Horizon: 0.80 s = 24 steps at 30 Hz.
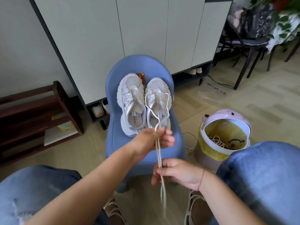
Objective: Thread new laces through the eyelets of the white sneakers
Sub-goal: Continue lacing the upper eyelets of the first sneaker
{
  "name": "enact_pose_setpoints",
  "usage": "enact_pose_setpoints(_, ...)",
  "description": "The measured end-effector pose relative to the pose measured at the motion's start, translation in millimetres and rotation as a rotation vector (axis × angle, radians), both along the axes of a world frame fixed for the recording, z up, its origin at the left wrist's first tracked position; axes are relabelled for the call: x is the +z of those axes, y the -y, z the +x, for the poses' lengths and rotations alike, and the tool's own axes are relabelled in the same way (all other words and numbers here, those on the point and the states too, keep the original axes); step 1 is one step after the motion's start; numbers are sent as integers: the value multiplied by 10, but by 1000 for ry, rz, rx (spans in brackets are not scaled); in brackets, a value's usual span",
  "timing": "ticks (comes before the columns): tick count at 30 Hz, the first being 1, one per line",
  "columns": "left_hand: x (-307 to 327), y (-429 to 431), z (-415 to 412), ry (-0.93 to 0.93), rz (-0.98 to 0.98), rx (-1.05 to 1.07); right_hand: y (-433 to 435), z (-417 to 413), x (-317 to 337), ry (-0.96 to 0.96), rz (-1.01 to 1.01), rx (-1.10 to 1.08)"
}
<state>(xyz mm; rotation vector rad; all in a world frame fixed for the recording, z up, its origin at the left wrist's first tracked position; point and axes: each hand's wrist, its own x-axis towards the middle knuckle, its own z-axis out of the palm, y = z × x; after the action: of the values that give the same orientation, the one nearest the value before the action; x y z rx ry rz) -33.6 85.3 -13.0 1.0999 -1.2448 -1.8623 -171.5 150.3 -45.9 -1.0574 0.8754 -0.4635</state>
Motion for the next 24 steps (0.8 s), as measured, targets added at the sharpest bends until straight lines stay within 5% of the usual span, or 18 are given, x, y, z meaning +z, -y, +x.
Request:
enact_pose_setpoints(4, 218, 229, 43, -141, 13, 43, -23, -48, -139, 61, 117, 22)
enact_pose_setpoints(8, 112, 215, 74, -70, 76, 15, 15, -91, -222, 95, 252, -106)
enact_pose_setpoints(16, -618, -234, 154, 125, 299, -128, 96, -116, -491, -210, 230, -267)
enact_pose_setpoints(24, -925, -331, 191, 212, 340, -240, 225, -31, -573, -1, 172, -554)
